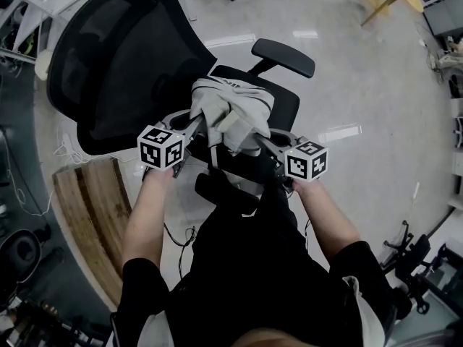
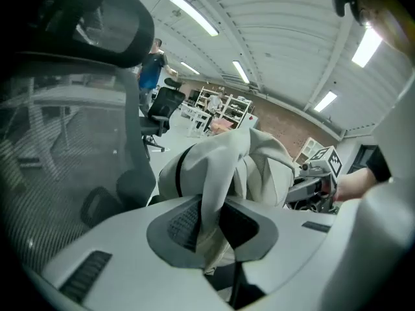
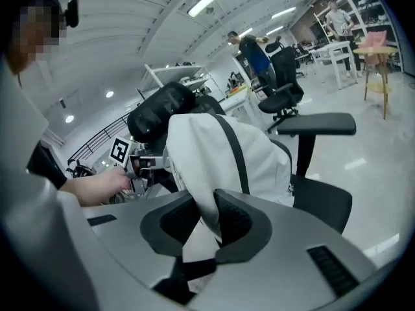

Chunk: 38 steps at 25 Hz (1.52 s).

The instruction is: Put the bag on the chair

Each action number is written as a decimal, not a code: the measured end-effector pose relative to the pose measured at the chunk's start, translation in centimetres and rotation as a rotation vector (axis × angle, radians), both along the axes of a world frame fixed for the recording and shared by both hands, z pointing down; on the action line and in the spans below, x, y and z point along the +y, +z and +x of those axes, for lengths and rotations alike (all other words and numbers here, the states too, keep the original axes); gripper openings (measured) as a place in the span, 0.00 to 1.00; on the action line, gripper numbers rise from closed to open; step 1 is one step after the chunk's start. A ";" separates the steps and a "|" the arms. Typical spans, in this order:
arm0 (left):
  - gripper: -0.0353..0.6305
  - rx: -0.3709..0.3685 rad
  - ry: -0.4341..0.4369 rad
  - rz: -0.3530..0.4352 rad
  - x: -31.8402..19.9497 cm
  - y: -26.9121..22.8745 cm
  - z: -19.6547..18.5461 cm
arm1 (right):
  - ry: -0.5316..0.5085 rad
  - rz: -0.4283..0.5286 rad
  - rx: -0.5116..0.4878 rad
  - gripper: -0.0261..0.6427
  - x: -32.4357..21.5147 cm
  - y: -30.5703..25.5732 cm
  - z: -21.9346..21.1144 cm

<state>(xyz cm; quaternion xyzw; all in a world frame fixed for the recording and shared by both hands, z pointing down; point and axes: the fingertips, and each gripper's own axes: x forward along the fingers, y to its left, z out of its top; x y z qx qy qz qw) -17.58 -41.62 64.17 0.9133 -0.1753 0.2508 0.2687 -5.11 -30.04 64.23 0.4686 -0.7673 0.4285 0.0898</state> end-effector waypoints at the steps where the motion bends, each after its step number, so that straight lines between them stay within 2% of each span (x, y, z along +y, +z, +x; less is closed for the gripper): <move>1: 0.17 -0.002 -0.004 -0.017 0.9 0.7 -0.9 | -0.009 -0.018 -0.012 0.16 1.2 0.7 -1.0; 7: 0.18 0.054 -0.087 -0.061 2.3 1.4 -3.8 | -0.059 -0.047 -0.067 0.16 3.8 1.4 -4.4; 10: 0.19 0.042 -0.097 -0.056 4.6 1.6 -6.2 | -0.105 -0.069 -0.058 0.16 6.2 1.8 -7.0; 13: 0.19 0.041 -0.091 -0.057 6.9 1.4 -8.4 | -0.104 -0.088 -0.058 0.16 8.3 1.8 -8.6; 17: 0.19 0.040 -0.118 -0.066 7.8 1.0 -10.3 | -0.105 -0.096 -0.062 0.16 9.2 1.1 -10.2; 19: 0.20 0.055 -0.140 -0.097 7.6 1.1 -10.6 | -0.107 -0.100 -0.074 0.17 9.3 1.2 -10.6; 22: 0.23 0.096 -0.157 -0.135 7.3 1.4 -9.9 | -0.066 -0.096 -0.068 0.17 8.8 1.5 -9.2; 26: 0.23 0.079 -0.155 -0.082 7.0 1.0 -8.4 | -0.048 -0.080 0.034 0.20 8.4 1.7 -6.8; 30: 0.25 0.054 -0.177 -0.051 6.8 1.2 -7.5 | -0.019 -0.078 0.047 0.25 8.7 1.6 -4.7; 34: 0.28 0.034 -0.263 -0.040 6.0 1.5 -8.4 | -0.001 -0.088 0.035 0.25 9.9 1.5 -2.4; 38: 0.28 -0.009 -0.334 0.009 5.8 0.8 -8.8 | 0.035 -0.053 0.002 0.25 10.9 -0.2 0.7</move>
